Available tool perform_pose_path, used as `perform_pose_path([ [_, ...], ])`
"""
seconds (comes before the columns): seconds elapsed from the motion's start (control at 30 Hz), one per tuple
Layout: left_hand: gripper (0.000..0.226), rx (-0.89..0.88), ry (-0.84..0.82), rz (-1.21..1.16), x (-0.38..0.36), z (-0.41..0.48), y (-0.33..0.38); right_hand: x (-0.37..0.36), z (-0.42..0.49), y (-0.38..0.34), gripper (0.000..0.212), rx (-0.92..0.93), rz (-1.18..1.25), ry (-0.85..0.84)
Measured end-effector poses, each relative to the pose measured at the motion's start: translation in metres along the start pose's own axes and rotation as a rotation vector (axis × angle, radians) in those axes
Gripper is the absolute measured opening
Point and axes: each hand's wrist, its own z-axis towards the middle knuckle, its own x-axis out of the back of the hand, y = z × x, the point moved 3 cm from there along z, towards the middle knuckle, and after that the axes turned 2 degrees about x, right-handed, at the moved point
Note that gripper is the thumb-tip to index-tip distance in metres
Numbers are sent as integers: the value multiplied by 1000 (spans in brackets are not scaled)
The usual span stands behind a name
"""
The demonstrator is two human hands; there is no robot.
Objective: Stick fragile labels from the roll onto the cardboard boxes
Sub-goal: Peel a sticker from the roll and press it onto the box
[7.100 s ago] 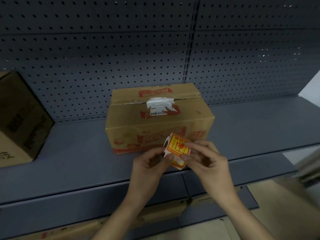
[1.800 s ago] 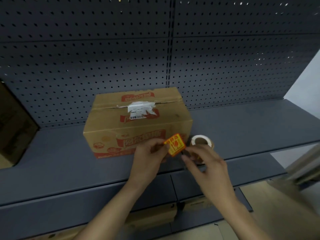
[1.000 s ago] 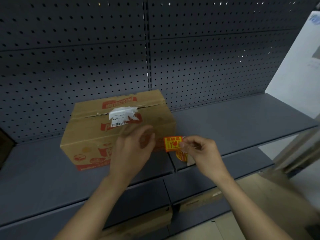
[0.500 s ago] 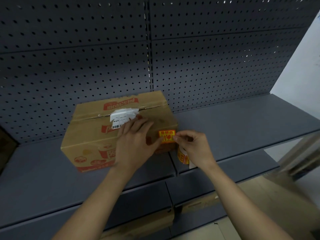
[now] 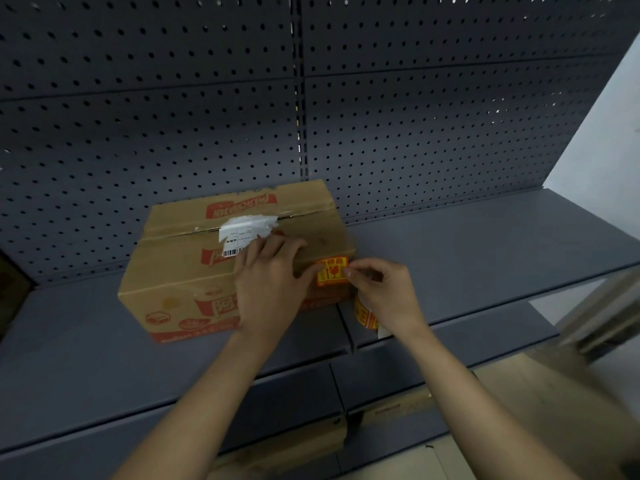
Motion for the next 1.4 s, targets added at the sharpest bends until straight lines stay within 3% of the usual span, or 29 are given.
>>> perform_pose_path([
  [0.23,41,21,-5,-17,0,1,1,0,1,2,5,-20,-80,59],
  [0.43,42,45,-14,-27,2,2,1,8,-1,-8,11,52,-356,121],
  [0.57,42,50,-19,-36,2,2,1,15,1,-11,18,93,-343,114],
  [0.77,42,49,-17,-40,3,2,1,4,10,-17,47,192,-363,-10],
  [1.03,43,14,7,-23,3,1,0,2,8,-15,46,233,-400,18],
  [1.4,60,-44,-9,101,-3,-4,0,1,6,-7,56,244,-394,-27],
])
